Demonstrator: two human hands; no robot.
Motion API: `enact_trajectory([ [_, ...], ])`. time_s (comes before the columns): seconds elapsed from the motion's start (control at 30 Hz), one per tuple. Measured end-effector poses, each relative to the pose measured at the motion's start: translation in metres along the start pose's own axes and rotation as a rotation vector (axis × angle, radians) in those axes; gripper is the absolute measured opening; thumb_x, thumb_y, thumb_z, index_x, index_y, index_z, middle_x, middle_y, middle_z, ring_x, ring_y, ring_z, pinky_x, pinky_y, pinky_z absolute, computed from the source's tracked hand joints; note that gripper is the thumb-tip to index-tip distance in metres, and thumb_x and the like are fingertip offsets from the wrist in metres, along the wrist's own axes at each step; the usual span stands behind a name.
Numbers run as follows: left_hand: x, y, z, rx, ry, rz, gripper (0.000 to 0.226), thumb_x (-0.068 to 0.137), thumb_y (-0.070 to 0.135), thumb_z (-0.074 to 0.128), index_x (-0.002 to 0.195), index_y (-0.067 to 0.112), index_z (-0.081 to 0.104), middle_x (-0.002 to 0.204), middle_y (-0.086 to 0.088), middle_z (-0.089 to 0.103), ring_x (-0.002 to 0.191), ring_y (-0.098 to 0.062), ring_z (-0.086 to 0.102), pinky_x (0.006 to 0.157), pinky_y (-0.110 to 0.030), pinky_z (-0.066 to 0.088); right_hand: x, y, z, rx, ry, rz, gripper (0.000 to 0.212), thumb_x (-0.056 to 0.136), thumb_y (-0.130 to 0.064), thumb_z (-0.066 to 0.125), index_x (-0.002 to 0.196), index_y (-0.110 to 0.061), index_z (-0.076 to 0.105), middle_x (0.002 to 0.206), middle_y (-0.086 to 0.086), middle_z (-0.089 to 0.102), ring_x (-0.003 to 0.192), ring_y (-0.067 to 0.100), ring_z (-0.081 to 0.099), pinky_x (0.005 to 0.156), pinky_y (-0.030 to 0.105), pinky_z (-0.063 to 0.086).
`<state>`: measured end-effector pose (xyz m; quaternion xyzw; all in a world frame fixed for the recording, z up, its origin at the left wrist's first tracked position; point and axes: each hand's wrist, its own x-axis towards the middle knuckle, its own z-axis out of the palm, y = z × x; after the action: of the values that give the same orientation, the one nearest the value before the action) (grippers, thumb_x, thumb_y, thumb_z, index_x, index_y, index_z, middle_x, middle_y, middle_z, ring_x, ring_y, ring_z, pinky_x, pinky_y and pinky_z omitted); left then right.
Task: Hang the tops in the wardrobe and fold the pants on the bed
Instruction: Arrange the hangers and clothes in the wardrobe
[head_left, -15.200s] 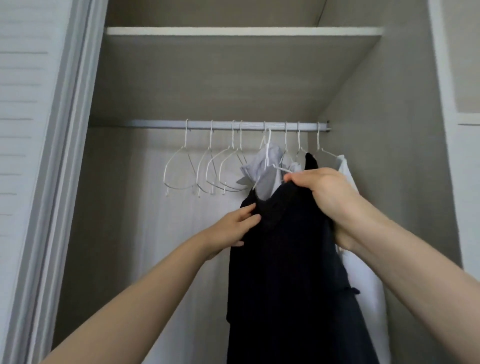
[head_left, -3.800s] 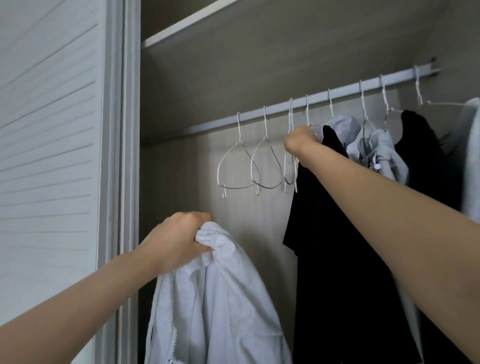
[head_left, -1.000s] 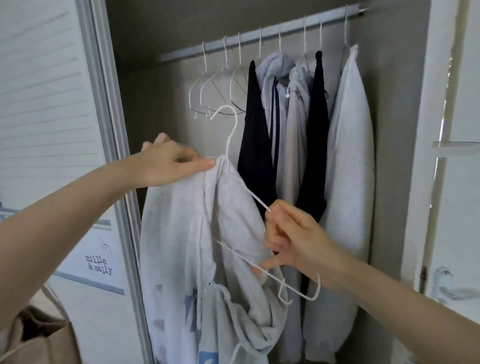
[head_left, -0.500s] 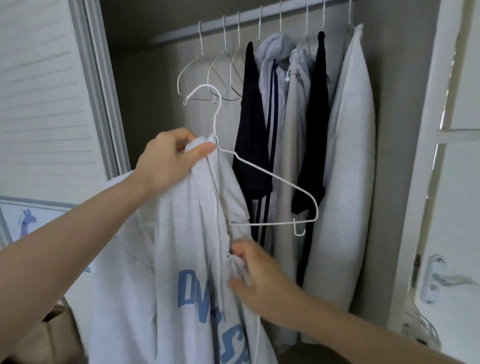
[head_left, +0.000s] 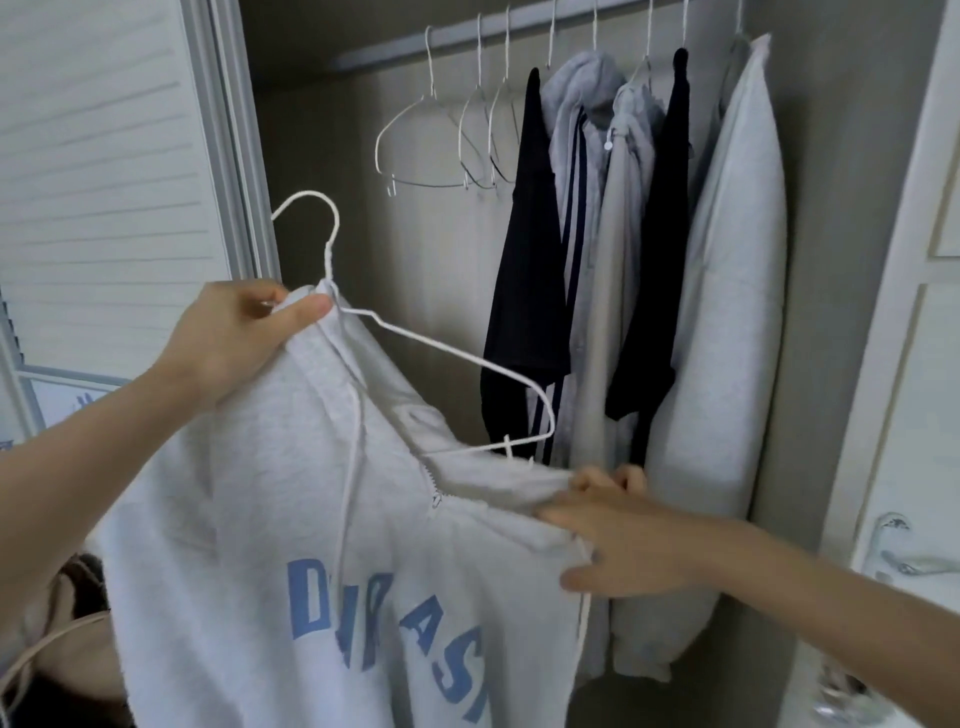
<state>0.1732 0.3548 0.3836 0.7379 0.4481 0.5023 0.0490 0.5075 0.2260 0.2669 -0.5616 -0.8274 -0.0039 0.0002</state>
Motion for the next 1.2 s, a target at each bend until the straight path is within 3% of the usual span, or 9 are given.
enact_trajectory([
  [0.3,-0.042,0.003,0.010,0.328,-0.131,0.201,0.077,0.065,0.085,0.040,0.069,0.012,0.064,0.055,-0.004,0.050,0.052,-0.020,0.044,0.060,-0.032,0.042,0.022,-0.006,-0.061,-0.243,0.636,-0.226,0.035,0.081,-0.006,0.060,0.102,-0.033,0.059,0.091,-0.011,0.048,0.099,0.013,0.030,0.090,0.041,0.024],
  [0.47,-0.066,0.025,0.046,-0.055,-0.238,0.171,0.050,0.078,0.067,0.064,0.065,0.019,0.061,0.055,-0.002,0.046,0.055,-0.013,0.039,0.058,-0.032,0.033,0.048,-0.057,-0.094,0.080,0.789,-0.200,0.034,0.085,-0.011,0.057,0.113,-0.029,0.058,0.116,-0.008,0.045,0.107,0.013,0.030,0.093,0.036,0.027],
  [0.57,-0.063,0.021,0.042,-0.294,-0.121,0.058,0.062,0.079,0.057,0.066,0.068,-0.003,0.057,0.060,-0.014,0.039,0.057,-0.014,0.033,0.054,-0.028,0.028,0.047,-0.052,-0.103,0.093,0.706,0.185,0.045,0.085,-0.033,0.064,0.119,-0.017,0.040,0.115,0.003,0.041,0.097,0.024,0.047,0.082,0.041,0.045],
  [0.63,-0.060,0.016,0.035,-0.323,-0.024,0.023,0.062,0.081,0.052,0.068,0.065,-0.006,0.052,0.059,-0.007,0.034,0.056,-0.012,0.030,0.049,-0.023,0.025,0.045,-0.042,-0.107,0.066,0.386,0.399,0.035,0.092,-0.043,0.053,0.093,-0.009,0.043,0.087,0.002,0.047,0.074,0.020,0.051,0.062,0.032,0.044],
  [0.7,-0.056,0.010,0.027,-0.328,0.008,0.000,0.059,0.083,0.048,0.069,0.064,-0.005,0.051,0.058,-0.004,0.034,0.055,-0.010,0.030,0.047,-0.020,0.025,0.041,-0.033,-0.110,0.185,0.178,0.453,0.039,0.097,-0.037,0.046,0.070,-0.010,0.045,0.068,0.002,0.046,0.059,0.013,0.046,0.050,0.021,0.039],
  [0.77,-0.053,0.007,0.022,-0.330,-0.002,0.008,0.061,0.083,0.050,0.069,0.065,-0.006,0.053,0.059,-0.006,0.035,0.054,-0.011,0.031,0.047,-0.019,0.026,0.037,-0.027,-0.113,0.460,0.137,0.488,0.032,0.096,-0.030,0.050,0.077,-0.005,0.058,0.071,0.007,0.058,0.063,0.017,0.057,0.053,0.021,0.047],
  [0.87,-0.050,0.010,0.022,-0.330,-0.036,0.057,0.063,0.084,0.051,0.068,0.062,-0.004,0.049,0.059,-0.006,0.032,0.055,-0.013,0.029,0.047,-0.020,0.024,0.034,-0.027,-0.110,0.745,0.206,0.374,0.022,0.095,-0.024,0.052,0.090,-0.009,0.067,0.086,0.009,0.067,0.076,0.020,0.065,0.066,0.031,0.053],
  [1.0,-0.051,0.024,0.030,-0.318,-0.080,0.165,0.055,0.090,0.052,0.060,0.053,0.017,0.040,0.053,0.010,0.028,0.052,-0.006,0.026,0.047,-0.019,0.023,0.042,-0.039,-0.098,0.852,0.497,0.202,0.022,0.097,-0.022,0.052,0.084,-0.016,0.068,0.082,-0.003,0.068,0.069,0.002,0.064,0.058,0.012,0.049],
  [1.2,-0.041,-0.016,-0.005,-0.057,0.011,0.184,0.066,0.083,0.069,0.045,0.055,0.010,0.036,0.050,0.008,0.028,0.049,-0.009,0.026,0.047,-0.022,0.024,0.033,-0.015,-0.095,0.939,0.826,0.095,0.019,0.093,-0.011,0.060,0.082,-0.025,0.066,0.068,-0.023,0.069,0.064,-0.011,0.063,0.055,0.006,0.047],
])
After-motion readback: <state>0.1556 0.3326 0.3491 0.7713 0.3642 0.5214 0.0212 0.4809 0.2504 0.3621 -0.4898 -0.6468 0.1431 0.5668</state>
